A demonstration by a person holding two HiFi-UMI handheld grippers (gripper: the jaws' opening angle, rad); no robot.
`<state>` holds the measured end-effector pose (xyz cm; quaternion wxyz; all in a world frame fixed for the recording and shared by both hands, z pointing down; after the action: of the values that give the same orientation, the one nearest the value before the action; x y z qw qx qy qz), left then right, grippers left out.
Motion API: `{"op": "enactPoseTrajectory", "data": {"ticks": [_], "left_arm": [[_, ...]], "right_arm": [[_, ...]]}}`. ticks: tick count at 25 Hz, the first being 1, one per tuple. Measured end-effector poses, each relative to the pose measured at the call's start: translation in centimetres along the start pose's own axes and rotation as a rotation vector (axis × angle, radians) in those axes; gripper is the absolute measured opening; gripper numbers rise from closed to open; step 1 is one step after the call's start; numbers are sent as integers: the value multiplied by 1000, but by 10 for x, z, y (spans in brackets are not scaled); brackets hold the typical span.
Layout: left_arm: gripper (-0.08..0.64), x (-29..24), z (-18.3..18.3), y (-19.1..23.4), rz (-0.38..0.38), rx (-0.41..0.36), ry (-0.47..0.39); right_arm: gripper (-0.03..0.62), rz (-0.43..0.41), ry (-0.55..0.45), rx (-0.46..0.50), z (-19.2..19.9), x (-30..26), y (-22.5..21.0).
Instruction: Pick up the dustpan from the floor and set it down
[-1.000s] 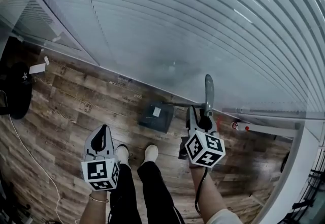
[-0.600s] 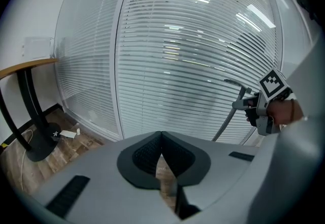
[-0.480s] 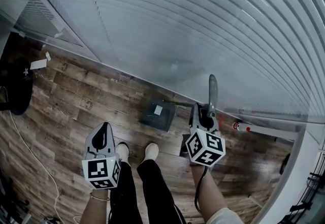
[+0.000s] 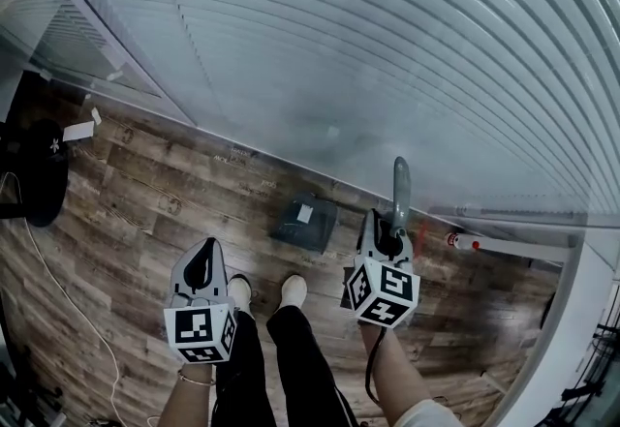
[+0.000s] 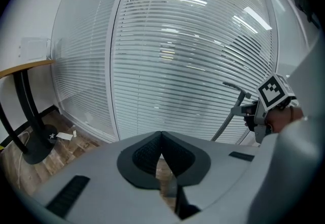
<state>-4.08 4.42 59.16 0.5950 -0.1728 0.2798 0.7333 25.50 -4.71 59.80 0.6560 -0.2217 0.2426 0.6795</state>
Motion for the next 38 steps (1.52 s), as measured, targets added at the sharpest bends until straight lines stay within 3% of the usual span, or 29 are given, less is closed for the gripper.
{"op": "enactPoseTrajectory", "data": {"ticks": [7,13,17,24,32,38], "left_arm": [[17,8,-21,-19,67,-56,-17],[17,13,-73,-43,143,-137,-57],[17,28,-97,-59,178,-110,-73],[17,59,-158,-98,196,-164,-190],[17,78,-248,-121,248,-234,-389],[17,83,-278,-132,233,-274,-427]], "right_arm": [[97,-4,-9,14,2,37,5],[97,3,-41,-8,-36,69,7],[97,19,-54,-45,-60,99,5],[97,-19,-172,-72,-125,159,-3],[95,-67,-350,-64,-226,205,-1],[95,-60,-388,-53,-250,211,-11]]}}
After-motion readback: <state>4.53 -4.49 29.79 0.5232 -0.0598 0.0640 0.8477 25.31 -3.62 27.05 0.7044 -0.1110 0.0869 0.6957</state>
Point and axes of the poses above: the fingertips, and each gripper's own axes: x backward along the fingers, y to its left, z out of its underside, the point moved 6 cm from there along x, backward along the fingers, and after that the axes turned 7 degrees about z, right-handed, at the moved point
